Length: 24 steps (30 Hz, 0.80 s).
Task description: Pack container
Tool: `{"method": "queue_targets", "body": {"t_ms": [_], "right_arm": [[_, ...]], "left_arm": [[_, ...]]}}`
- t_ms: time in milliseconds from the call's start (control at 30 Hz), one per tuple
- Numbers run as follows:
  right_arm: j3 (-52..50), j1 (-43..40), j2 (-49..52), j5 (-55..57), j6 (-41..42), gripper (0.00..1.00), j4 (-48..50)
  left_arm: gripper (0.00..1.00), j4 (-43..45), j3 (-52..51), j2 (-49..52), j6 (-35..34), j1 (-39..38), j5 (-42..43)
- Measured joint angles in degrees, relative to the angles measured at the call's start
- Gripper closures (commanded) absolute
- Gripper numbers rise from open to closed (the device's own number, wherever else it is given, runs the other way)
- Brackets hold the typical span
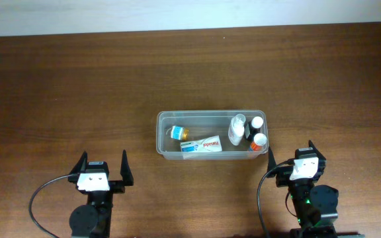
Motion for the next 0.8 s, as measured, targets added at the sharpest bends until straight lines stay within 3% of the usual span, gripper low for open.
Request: {"method": "queue_targets", "body": {"t_ms": [800], "right_arm": [[0.0, 0.0, -6.8, 0.0, 0.02, 0.02, 0.02]], "left_arm": [[0.01, 0.0, 0.0, 0.0, 0.0, 0.0, 0.0]]}}
